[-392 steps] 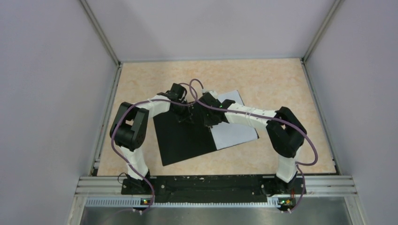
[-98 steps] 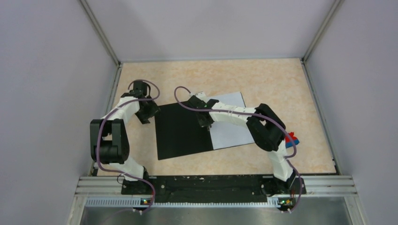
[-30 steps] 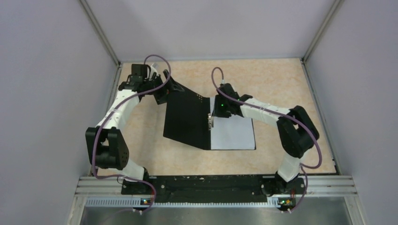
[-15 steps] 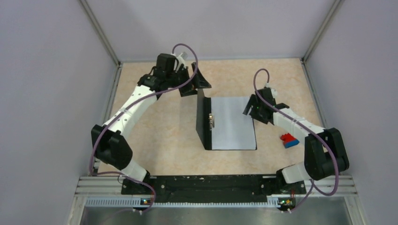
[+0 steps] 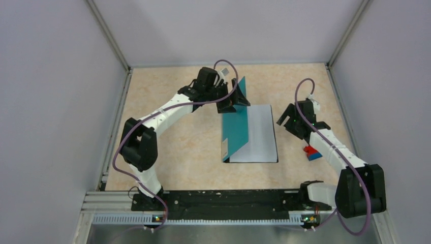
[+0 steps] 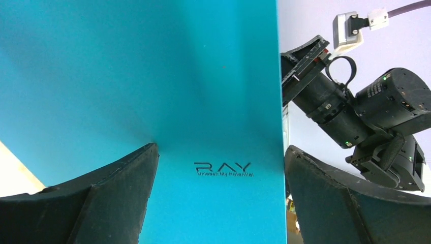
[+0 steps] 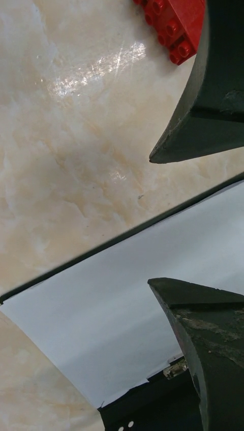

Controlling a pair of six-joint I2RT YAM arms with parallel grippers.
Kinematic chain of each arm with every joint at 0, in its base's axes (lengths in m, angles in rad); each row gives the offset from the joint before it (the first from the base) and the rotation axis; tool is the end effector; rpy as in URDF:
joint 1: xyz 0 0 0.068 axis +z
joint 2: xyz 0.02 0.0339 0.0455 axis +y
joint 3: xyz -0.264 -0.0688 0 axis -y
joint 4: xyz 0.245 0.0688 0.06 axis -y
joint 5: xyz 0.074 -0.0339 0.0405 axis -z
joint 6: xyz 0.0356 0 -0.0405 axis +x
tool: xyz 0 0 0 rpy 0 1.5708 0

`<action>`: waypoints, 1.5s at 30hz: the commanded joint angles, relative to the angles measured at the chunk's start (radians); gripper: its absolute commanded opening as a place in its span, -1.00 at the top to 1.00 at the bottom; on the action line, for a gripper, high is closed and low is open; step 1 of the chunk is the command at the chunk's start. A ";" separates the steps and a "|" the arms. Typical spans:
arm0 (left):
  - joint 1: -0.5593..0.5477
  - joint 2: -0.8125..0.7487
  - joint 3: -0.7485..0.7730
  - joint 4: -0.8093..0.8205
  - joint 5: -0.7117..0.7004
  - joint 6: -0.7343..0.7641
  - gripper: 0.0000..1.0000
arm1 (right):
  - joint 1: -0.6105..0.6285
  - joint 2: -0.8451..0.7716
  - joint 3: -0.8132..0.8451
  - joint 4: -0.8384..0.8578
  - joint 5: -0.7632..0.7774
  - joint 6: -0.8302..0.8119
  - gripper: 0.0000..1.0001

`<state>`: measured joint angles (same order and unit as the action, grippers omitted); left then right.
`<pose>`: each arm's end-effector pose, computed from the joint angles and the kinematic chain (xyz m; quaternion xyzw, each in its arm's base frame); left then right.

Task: Put the files into the folder

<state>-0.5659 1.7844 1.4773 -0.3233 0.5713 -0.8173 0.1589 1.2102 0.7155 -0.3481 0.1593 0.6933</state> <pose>0.3371 -0.2369 0.2934 0.0194 0.8646 -0.4707 0.1746 0.2414 0.0330 0.2155 0.2733 0.8910 0.0790 0.3539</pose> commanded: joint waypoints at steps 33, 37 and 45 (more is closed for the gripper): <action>0.172 -0.428 -0.250 -0.147 -0.395 0.295 -0.98 | 0.205 -0.080 0.271 -0.140 0.020 -0.136 -0.97; 0.182 -0.538 -0.349 -0.117 -0.521 0.328 -0.97 | 0.220 -0.132 0.202 -0.073 -0.006 -0.124 -0.98; 0.183 -0.548 -0.352 -0.172 -0.617 0.333 -0.97 | 0.220 -0.195 0.126 0.003 0.014 -0.127 -0.97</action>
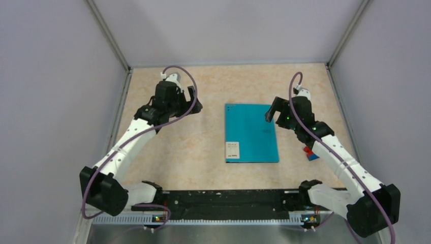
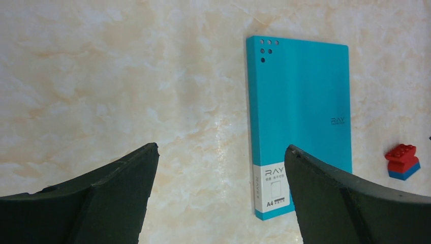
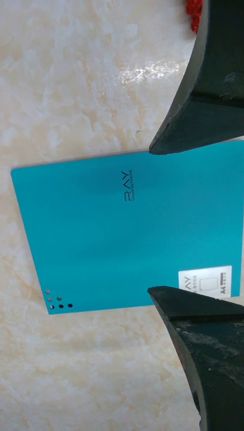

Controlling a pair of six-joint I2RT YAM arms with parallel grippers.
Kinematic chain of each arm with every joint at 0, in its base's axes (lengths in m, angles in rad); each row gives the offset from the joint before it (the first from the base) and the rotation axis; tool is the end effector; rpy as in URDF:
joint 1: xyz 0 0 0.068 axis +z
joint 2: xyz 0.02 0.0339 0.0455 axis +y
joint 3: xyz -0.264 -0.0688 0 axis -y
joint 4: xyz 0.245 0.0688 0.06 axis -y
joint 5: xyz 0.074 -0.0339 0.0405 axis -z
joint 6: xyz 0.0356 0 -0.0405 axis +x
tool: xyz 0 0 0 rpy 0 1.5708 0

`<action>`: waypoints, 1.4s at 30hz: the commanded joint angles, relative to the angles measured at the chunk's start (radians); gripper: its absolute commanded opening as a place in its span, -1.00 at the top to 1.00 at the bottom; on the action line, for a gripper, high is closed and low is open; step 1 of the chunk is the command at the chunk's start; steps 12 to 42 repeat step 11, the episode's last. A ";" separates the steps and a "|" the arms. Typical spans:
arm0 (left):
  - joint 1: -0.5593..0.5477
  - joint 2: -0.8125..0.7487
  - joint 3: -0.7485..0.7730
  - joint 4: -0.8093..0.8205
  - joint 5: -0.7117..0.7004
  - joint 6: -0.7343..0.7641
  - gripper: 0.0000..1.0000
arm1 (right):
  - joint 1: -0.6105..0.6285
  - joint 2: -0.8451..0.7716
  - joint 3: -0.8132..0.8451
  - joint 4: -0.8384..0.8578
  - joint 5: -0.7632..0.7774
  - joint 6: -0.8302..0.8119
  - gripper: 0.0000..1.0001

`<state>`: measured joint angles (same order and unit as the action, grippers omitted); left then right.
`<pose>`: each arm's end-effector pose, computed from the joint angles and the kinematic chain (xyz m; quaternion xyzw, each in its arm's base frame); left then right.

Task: Put the files into the folder

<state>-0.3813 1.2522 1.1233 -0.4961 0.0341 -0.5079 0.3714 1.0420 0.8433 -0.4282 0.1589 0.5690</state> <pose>0.2565 -0.1042 0.3281 -0.0486 0.8888 -0.2096 0.4046 0.2138 0.0772 0.2879 0.1235 0.8800 0.1423 0.4360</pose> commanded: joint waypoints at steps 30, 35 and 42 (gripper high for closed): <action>-0.001 -0.014 0.022 0.007 -0.072 0.048 -0.97 | 0.008 0.016 0.032 0.109 0.046 -0.005 -0.97; -0.001 -0.014 0.022 0.007 -0.072 0.048 -0.97 | 0.008 0.016 0.032 0.109 0.046 -0.005 -0.97; -0.001 -0.014 0.022 0.007 -0.072 0.048 -0.97 | 0.008 0.016 0.032 0.109 0.046 -0.005 -0.97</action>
